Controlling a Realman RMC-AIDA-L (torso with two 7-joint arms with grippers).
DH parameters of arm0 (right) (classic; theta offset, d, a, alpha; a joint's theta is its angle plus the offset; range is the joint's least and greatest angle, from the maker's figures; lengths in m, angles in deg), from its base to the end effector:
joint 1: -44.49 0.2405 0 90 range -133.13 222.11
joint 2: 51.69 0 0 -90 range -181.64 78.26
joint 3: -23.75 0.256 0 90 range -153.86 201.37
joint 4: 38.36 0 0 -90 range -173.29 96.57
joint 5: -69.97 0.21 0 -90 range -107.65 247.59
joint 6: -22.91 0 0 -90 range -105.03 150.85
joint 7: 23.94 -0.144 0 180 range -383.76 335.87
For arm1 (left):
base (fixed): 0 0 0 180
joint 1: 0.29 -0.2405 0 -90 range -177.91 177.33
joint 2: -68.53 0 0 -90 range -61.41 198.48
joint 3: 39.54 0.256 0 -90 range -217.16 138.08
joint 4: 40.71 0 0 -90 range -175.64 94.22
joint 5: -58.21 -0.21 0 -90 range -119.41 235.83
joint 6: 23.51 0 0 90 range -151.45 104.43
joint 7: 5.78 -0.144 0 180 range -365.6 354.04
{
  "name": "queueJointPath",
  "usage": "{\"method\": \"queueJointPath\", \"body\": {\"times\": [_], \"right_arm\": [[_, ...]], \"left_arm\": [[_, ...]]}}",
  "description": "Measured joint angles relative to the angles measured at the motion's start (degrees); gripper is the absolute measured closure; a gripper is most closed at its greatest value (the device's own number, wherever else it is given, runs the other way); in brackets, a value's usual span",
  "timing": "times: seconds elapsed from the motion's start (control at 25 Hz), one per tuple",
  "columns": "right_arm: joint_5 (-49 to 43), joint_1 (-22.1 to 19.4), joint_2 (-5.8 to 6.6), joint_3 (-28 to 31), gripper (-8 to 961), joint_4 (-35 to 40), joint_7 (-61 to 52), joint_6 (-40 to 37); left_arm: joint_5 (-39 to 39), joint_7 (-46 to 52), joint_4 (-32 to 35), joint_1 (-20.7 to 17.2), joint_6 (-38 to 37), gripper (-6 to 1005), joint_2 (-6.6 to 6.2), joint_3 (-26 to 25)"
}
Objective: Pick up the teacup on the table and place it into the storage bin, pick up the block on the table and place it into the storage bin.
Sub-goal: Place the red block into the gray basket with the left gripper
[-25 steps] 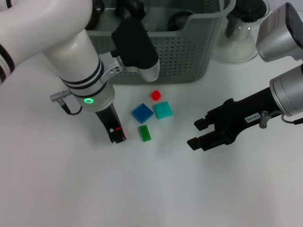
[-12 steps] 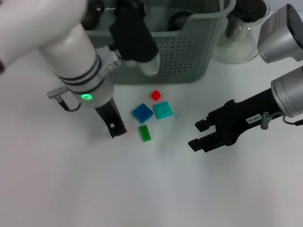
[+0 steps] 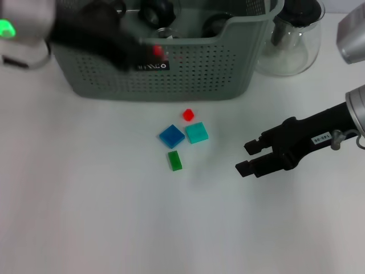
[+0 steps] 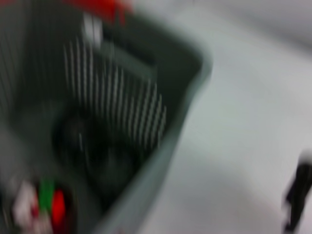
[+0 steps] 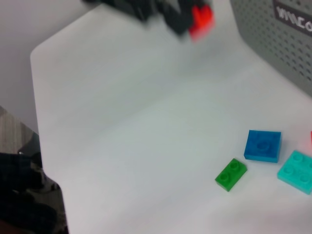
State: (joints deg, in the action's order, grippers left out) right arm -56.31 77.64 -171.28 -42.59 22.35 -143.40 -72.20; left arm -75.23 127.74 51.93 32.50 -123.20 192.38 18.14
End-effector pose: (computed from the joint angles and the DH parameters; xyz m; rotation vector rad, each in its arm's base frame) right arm 0.1977 0.3272 -0.0167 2.9841 -0.8862 -0.0113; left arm -0.1308 0.3409 0.0604 -2.7183 -0.7230 -0.0995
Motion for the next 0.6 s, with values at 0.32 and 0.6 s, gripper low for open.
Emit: {"method": "queueJointPath", "body": {"times": [0.32,0.6], "right_arm": [[-0.07,0.21,0.12,4.54,296,-2.70,-1.09,-0.83],[-0.16,0.67,0.36,5.17,296,-2.79,-2.23,-0.86]], "left_arm": [[1.45,-0.32,-7.89,8.23,10.92,820,-4.62,-6.73],[-5.69,-0.41,-30.09,16.68,22.44,820,-8.52,-6.64]]}}
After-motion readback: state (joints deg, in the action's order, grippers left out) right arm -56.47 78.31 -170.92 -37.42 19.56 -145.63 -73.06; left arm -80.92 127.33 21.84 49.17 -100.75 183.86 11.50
